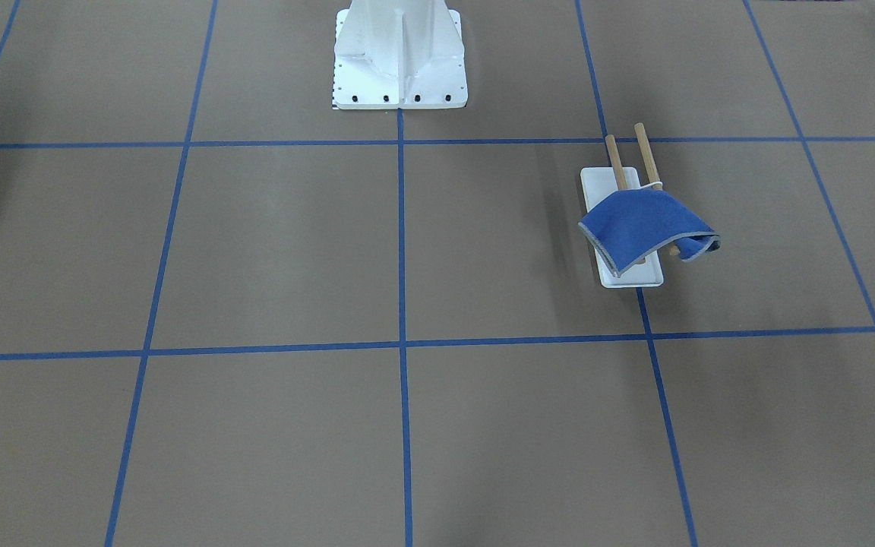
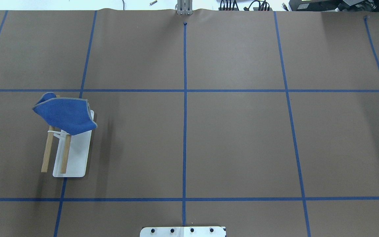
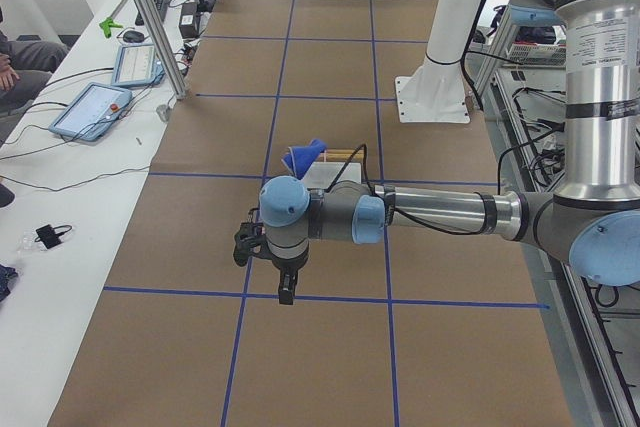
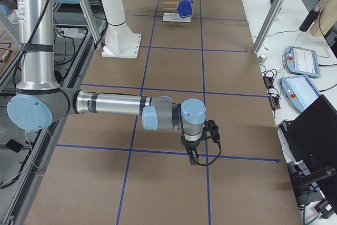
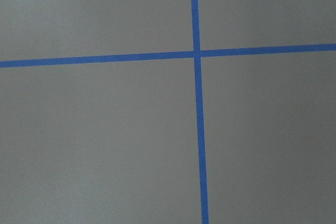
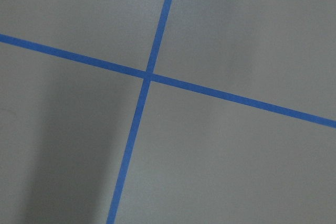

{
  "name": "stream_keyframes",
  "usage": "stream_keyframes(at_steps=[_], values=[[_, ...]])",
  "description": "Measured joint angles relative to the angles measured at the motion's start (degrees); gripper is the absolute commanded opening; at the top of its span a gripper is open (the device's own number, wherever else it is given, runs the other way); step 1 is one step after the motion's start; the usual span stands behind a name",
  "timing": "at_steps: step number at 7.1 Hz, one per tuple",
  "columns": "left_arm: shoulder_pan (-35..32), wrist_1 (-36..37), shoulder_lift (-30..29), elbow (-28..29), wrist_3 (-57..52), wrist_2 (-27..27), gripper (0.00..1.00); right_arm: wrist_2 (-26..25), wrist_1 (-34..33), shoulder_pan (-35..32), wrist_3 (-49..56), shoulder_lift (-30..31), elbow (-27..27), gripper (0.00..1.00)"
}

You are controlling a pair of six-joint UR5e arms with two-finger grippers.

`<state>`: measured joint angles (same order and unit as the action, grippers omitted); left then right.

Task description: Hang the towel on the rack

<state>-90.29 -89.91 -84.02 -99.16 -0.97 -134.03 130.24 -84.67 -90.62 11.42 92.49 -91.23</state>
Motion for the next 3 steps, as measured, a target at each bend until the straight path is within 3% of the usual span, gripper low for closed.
stream_keyframes(at_steps=[3], values=[[0.0,0.0,0.0,0.0,0.0,0.0,0.98,0.3,0.0,0.0,0.0,0.1,0.0,1.0]])
